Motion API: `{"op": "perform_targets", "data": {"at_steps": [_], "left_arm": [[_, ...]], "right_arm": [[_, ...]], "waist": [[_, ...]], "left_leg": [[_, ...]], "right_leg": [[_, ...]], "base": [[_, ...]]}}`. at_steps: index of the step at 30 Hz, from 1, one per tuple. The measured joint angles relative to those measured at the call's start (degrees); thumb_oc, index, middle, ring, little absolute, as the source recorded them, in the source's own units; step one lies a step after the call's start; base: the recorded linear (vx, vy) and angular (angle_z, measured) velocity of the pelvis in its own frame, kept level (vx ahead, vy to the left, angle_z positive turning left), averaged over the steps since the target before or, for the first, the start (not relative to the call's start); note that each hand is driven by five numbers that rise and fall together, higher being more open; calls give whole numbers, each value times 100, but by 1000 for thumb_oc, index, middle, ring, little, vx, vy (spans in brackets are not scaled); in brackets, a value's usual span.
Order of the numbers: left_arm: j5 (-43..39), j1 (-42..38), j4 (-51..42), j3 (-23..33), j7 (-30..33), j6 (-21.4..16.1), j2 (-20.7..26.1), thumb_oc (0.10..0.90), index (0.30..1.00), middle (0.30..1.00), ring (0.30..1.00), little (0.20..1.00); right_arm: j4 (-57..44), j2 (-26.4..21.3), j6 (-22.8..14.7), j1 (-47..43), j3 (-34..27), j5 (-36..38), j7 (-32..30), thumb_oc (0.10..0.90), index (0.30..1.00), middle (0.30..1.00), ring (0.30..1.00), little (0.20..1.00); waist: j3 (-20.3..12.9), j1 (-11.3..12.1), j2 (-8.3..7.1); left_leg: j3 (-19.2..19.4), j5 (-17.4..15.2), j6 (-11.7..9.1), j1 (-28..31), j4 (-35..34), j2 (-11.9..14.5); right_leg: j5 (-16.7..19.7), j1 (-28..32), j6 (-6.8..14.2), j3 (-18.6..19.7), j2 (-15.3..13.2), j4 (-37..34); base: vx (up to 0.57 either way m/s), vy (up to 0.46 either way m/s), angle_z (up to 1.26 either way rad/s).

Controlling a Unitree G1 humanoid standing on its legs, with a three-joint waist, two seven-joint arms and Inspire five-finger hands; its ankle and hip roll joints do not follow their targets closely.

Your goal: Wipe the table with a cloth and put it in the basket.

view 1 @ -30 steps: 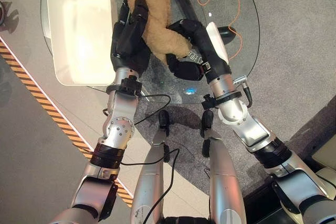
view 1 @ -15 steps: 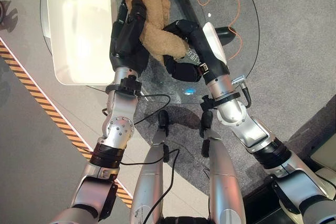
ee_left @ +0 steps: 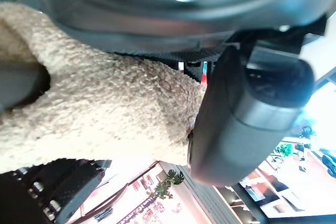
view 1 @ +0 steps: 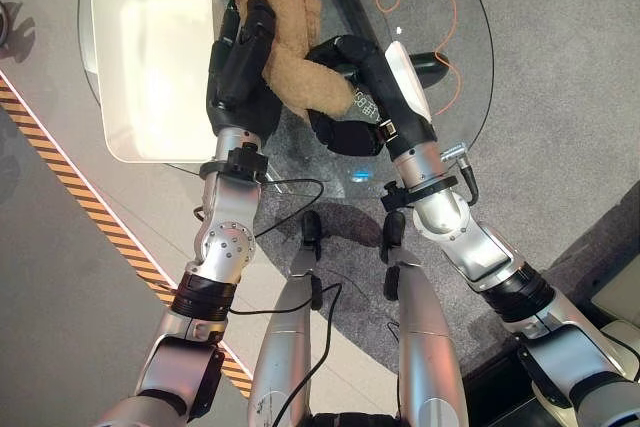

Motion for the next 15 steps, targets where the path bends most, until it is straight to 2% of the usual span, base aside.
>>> {"op": "perform_targets", "data": {"at_steps": [6,15], "left_arm": [[105,2,0,-17,253,-557,-205,100,300,300,300,200],[121,8,-1,-16,777,-1151,-514,100,300,300,300,200]], "right_arm": [[-35,72,-33,-3,-11,-1,-11,800,900,900,900,900],[-57,277,-62,-100,-94,-5,-26,800,900,900,900,900]], "waist": [[0,0,0],[2,0,-4]], "left_leg": [[-1,-1,0,0,-10,1],[-2,-1,0,0,-36,1]], "right_leg": [[-1,0,1,-1,2,-14],[-2,0,3,-6,4,-40]], "base": [[0,0,0],[0,0,0]]}}
